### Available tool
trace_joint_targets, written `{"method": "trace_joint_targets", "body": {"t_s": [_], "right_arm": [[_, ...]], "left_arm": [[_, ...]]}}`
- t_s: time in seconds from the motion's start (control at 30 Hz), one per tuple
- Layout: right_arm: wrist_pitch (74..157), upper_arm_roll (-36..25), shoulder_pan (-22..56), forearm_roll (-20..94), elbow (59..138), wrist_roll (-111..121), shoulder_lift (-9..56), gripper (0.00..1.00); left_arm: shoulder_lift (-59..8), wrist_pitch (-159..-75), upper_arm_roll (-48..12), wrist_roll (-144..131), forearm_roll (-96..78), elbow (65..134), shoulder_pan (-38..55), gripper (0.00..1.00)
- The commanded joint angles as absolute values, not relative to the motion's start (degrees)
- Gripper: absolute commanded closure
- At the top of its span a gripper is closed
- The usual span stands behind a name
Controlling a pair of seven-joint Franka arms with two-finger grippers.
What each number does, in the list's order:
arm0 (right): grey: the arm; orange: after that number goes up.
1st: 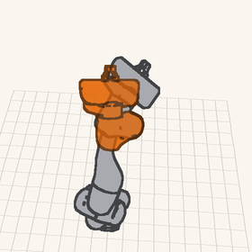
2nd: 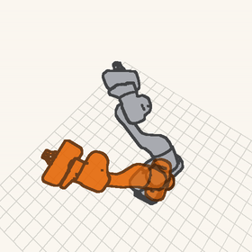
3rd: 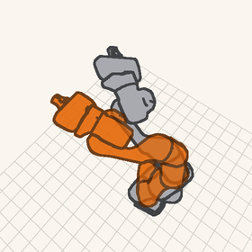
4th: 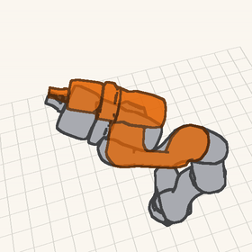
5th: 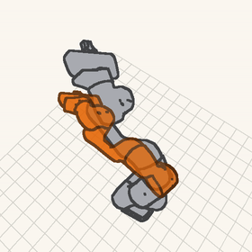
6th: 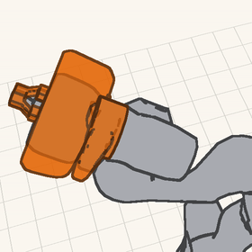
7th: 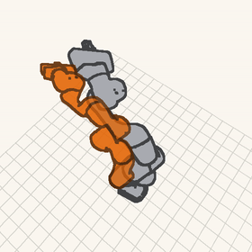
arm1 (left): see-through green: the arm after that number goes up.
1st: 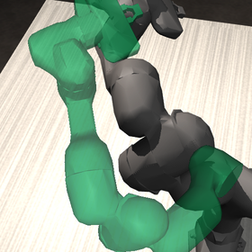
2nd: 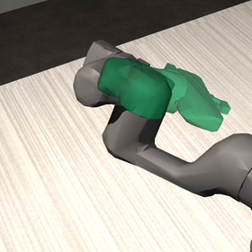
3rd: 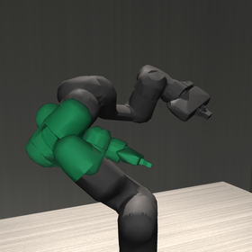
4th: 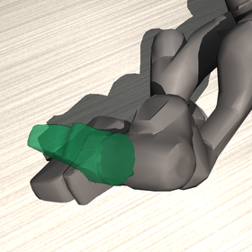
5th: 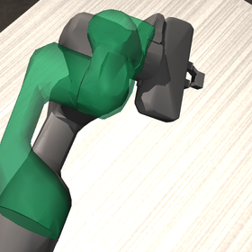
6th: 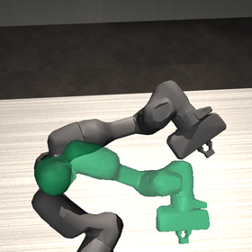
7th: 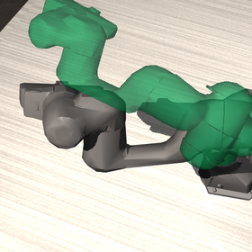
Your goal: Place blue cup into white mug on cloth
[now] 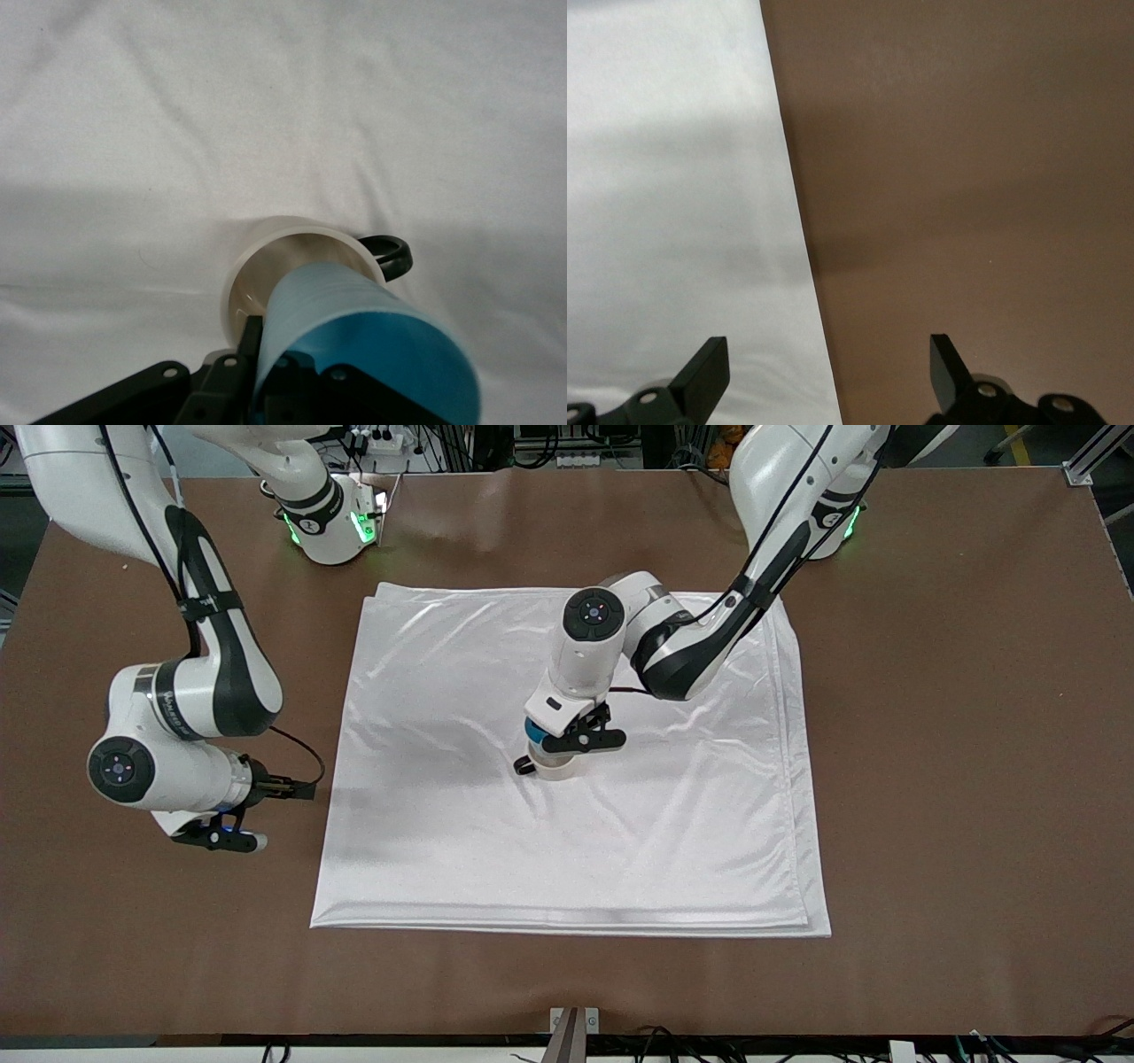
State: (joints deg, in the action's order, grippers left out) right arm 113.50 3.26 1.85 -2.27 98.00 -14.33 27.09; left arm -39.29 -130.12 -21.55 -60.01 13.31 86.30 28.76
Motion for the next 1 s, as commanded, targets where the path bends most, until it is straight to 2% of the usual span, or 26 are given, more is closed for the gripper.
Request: {"method": "trace_joint_targets", "body": {"t_s": [0.0,0.07,0.1,0.13,0.17,0.2,0.33,0.47,0.7,0.97], "right_arm": [[119.2,3.5,1.4,-1.9,112.0,-12.8,17.6,0.0],[120.3,3.5,1.4,-2.0,114.3,-12.8,16.0,0.0],[120.4,3.5,1.4,-1.9,115.1,-12.8,15.3,0.0],[120.4,3.5,1.4,-2.0,115.7,-12.8,14.6,0.0],[120.4,3.5,1.4,-2.0,116.2,-12.7,13.8,0.0],[120.3,3.5,1.4,-2.0,117.0,-12.3,12.8,0.0],[120.4,3.4,1.3,-2.0,121.3,-9.8,7.9,0.0],[117.3,3.2,1.1,-2.0,121.3,-9.3,4.9,0.0],[106.5,3.1,-0.8,-1.9,113.6,-5.0,3.2,0.0],[104.4,3.1,-1.2,-1.8,107.9,-3.3,2.8,0.0]], "left_arm": [[-40.3,-130.3,-20.9,-60.6,15.1,84.6,29.8,1.0],[-40.5,-130.3,-20.9,-60.6,15.1,84.6,29.7,1.0],[-40.5,-130.3,-20.9,-60.6,15.0,84.6,29.7,0.86],[-40.6,-130.3,-20.9,-60.6,15.0,84.6,29.7,0.55],[-40.6,-130.4,-20.8,-60.8,15.1,84.6,29.8,0.04],[-40.6,-130.5,-20.5,-60.7,15.2,84.6,30.0,0.0],[-40.4,-130.5,-19.8,-60.6,15.1,84.6,30.4,0.0],[-39.4,-130.4,-19.8,-60.7,15.1,84.6,30.2,0.0],[-32.4,-127.9,-19.8,-60.7,15.2,84.7,28.1,0.0],[-22.9,-119.2,-19.9,-60.0,15.3,84.8,24.4,0.0]]}}
